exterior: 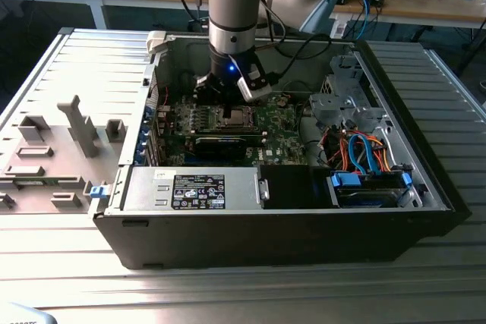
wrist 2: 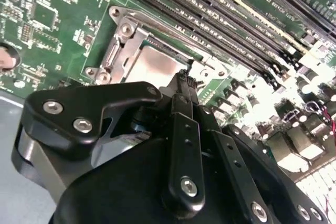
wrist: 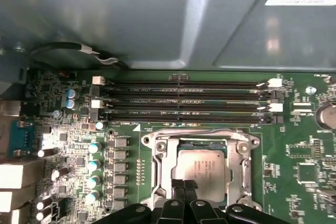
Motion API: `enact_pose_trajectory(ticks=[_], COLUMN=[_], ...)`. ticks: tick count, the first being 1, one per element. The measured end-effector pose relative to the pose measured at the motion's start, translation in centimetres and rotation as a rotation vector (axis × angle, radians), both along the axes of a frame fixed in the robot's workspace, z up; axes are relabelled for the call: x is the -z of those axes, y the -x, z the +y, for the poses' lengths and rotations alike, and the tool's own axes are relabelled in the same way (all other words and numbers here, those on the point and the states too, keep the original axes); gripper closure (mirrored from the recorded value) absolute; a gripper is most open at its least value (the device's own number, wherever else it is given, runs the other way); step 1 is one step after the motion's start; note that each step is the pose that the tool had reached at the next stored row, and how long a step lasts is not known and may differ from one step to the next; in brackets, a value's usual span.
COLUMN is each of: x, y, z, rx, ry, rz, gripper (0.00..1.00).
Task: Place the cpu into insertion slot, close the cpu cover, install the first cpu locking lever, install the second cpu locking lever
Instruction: 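Install the second cpu locking lever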
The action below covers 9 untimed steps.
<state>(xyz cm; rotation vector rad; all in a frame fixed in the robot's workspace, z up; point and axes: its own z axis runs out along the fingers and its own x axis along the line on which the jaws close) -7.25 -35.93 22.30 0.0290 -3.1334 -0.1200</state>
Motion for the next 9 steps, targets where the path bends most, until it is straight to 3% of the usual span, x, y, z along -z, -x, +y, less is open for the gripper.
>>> enact_pose_trajectory(ticks=[2,5,9], x=[-0.67,-1.18,-1.2], y=[-0.03,-0.03,-0.03], z=[0.02,0.02,0.02], rx=[0.0,0.0,0.0], ry=[0.003,0.0041,0.004], rz=[0.0001,0.0001,0.0001], gripper=[0.89,0.89,0.89])
